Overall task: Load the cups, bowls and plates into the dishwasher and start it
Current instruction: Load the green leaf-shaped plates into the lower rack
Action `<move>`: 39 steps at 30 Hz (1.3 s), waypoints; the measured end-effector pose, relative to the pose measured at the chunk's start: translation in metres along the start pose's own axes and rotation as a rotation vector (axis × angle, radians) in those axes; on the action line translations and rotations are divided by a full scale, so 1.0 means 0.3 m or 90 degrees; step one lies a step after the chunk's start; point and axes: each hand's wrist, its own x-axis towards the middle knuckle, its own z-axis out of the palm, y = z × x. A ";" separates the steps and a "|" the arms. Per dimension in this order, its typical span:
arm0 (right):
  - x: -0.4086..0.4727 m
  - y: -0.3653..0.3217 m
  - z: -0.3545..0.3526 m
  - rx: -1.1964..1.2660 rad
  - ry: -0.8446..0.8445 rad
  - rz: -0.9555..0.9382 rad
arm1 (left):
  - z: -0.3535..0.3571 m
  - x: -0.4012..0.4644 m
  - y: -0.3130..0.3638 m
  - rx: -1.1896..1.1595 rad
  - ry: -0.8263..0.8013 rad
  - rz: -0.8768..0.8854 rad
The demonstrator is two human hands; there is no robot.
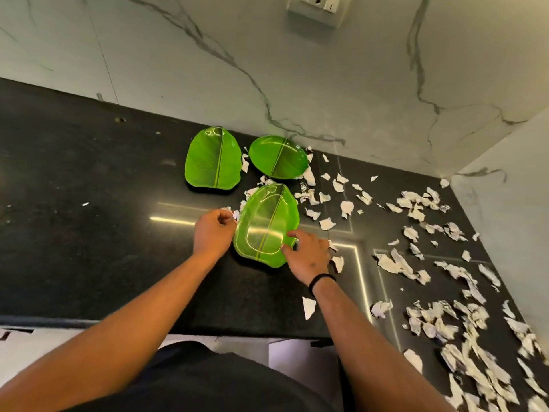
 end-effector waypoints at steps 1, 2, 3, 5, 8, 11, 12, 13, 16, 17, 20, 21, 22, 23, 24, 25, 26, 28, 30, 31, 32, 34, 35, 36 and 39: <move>0.014 -0.002 0.007 0.002 -0.012 0.008 | 0.001 0.012 -0.006 0.000 -0.019 -0.010; 0.024 -0.003 0.012 0.005 -0.020 0.013 | 0.001 0.018 -0.010 -0.005 -0.036 -0.017; 0.035 -0.004 0.015 0.007 -0.021 0.018 | 0.002 0.027 -0.013 -0.009 -0.047 -0.019; 0.058 -0.003 0.028 0.020 -0.019 0.033 | 0.005 0.046 -0.012 0.000 -0.064 -0.025; 0.078 0.006 0.041 0.052 -0.010 0.052 | 0.010 0.067 -0.004 0.006 -0.084 -0.032; 0.089 0.018 0.039 0.113 0.024 0.064 | 0.024 0.073 -0.005 0.002 -0.103 -0.042; 0.089 0.023 0.038 0.135 0.036 0.064 | 0.029 0.065 -0.002 -0.006 -0.108 -0.047; 0.087 0.026 0.038 0.156 0.047 0.061 | 0.034 0.055 0.000 -0.020 -0.108 -0.046; 0.087 0.052 0.040 0.257 0.102 0.053 | 0.051 0.027 0.017 -0.063 -0.112 -0.050; 0.084 0.059 0.037 0.299 0.123 0.060 | 0.056 0.021 0.022 -0.075 -0.119 -0.052; 0.065 0.078 0.027 0.426 0.213 0.115 | 0.077 0.007 0.038 -0.091 -0.161 -0.053; 0.057 0.099 0.024 0.460 0.255 0.141 | 0.094 -0.002 0.045 -0.091 -0.186 -0.041; 0.046 0.123 0.023 0.492 0.291 0.162 | 0.111 -0.015 0.052 -0.089 -0.213 -0.029; 0.033 0.146 0.019 0.511 0.312 0.188 | 0.128 -0.030 0.057 -0.094 -0.241 -0.019; 0.015 0.182 0.012 0.529 0.333 0.214 | 0.156 -0.048 0.068 -0.093 -0.276 -0.015; -0.002 0.215 0.002 0.539 0.343 0.238 | 0.183 -0.066 0.076 -0.098 -0.304 -0.014; -0.027 0.257 -0.010 0.548 0.359 0.257 | 0.213 -0.086 0.087 -0.095 -0.335 -0.011; -0.083 0.329 -0.041 0.563 0.389 0.288 | 0.274 -0.121 0.102 -0.090 -0.390 0.003; -0.166 0.405 -0.078 0.579 0.437 0.320 | 0.344 -0.175 0.128 -0.075 -0.456 0.024; -0.218 0.444 -0.097 0.590 0.462 0.337 | 0.382 -0.215 0.146 -0.072 -0.492 0.034; -0.265 0.481 -0.110 0.602 0.486 0.351 | 0.414 -0.255 0.163 -0.064 -0.522 0.038; -0.371 0.554 -0.129 0.622 0.537 0.395 | 0.483 -0.350 0.185 -0.050 -0.582 0.050; -0.429 0.585 -0.139 0.629 0.562 0.421 | 0.512 -0.401 0.190 -0.043 -0.616 0.055; -0.500 0.621 -0.147 0.636 0.597 0.445 | 0.538 -0.465 0.199 -0.029 -0.656 0.073; -0.713 0.692 -0.157 0.647 0.680 0.504 | 0.607 -0.636 0.185 0.014 -0.750 0.116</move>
